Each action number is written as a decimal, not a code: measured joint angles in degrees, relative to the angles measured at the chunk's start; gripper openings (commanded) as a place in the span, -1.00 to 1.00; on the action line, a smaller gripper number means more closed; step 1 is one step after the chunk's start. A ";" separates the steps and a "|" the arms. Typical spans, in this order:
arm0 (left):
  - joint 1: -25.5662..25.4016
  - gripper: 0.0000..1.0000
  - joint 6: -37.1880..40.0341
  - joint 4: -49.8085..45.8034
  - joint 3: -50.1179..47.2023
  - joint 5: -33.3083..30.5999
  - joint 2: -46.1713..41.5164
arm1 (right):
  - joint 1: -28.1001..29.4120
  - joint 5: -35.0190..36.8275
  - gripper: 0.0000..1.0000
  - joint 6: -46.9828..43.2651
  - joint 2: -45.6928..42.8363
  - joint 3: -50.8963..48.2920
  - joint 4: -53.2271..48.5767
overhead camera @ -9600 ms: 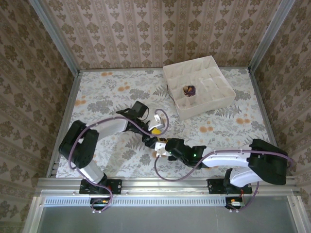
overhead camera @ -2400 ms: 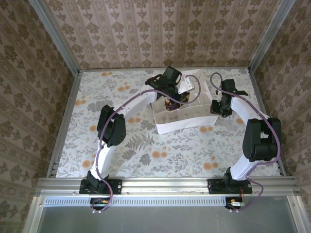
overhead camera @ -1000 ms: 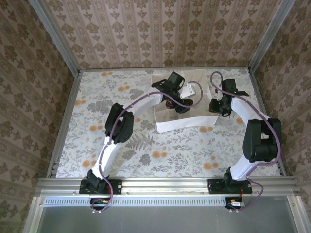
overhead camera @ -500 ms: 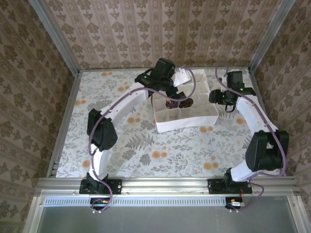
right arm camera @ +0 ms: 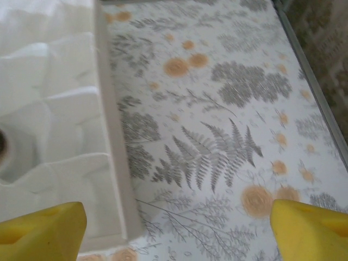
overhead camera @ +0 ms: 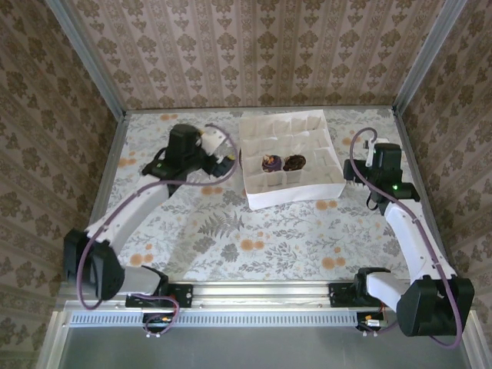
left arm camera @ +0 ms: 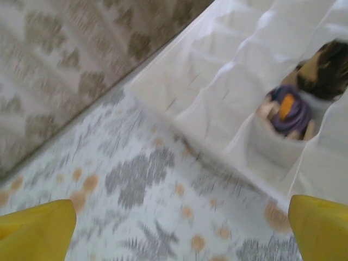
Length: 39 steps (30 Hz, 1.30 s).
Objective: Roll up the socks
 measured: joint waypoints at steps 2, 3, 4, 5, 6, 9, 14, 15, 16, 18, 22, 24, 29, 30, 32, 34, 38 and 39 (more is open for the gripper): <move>4.00 1.00 -3.28 2.34 -7.45 -0.98 -5.44 | -1.36 1.09 0.88 0.68 -1.22 -3.80 2.27; 6.08 1.00 -4.85 3.52 -10.54 -1.51 -7.67 | -1.81 1.44 0.90 0.90 -1.64 -5.25 3.32; 8.61 1.00 -6.88 4.70 -13.84 -2.08 -10.12 | -2.21 1.97 0.93 1.31 -2.01 -6.91 4.79; 11.54 1.00 -9.16 5.77 -17.29 -2.86 -12.90 | -2.49 2.54 0.95 1.62 -2.32 -8.46 6.38; 13.90 1.00 -10.82 6.69 -19.80 -3.43 -14.91 | -2.67 2.78 0.97 1.75 -2.58 -9.73 7.80; 20.72 1.00 -14.95 8.37 -26.69 -6.62 -21.14 | -3.23 3.63 1.00 2.62 -3.61 -14.58 14.01; 25.77 1.00 -16.79 10.03 -31.30 -9.01 -22.86 | -5.51 3.67 1.00 4.98 -4.22 -23.02 26.40; 26.01 1.00 -16.72 10.40 -31.69 -9.14 -22.34 | -5.75 3.52 1.00 5.25 -4.00 -23.91 28.17; 26.21 1.00 -16.24 10.95 -32.17 -9.09 -21.49 | -5.92 3.17 1.00 5.55 -3.34 -24.63 30.42; 26.21 1.00 -14.93 12.28 -33.20 -9.07 -19.82 | -6.01 2.12 1.00 6.05 -1.27 -25.20 34.32; 27.10 1.00 -11.93 18.43 -37.13 -7.63 -16.41 | -6.01 -1.53 1.00 6.69 3.67 -25.97 42.84; 28.55 1.00 -11.28 22.62 -39.21 -6.16 -14.75 | -6.01 -3.34 1.00 7.02 6.25 -26.53 47.23; 30.01 1.00 -10.51 36.85 -41.97 -2.64 -7.48 | -6.01 -5.90 1.00 8.04 12.35 -27.45 56.94; 30.01 1.00 -10.32 39.36 -41.97 -1.86 -5.68 | -6.01 -6.54 1.00 8.15 13.42 -27.47 58.82; 30.01 0.99 -10.27 43.87 -41.88 -0.52 -2.23 | -5.88 -7.61 1.00 8.13 15.13 -27.56 61.68; 29.99 1.00 -10.27 44.70 -40.83 0.39 0.07 | -5.16 -8.13 1.00 8.00 16.57 -27.63 64.00; 29.79 1.00 -10.05 44.39 -37.07 1.16 2.97 | -2.47 -7.85 1.00 6.82 18.43 -27.78 67.80; 29.59 1.00 -9.84 44.15 -35.85 1.22 3.58 | -1.40 -7.28 1.00 6.23 19.06 -27.78 68.83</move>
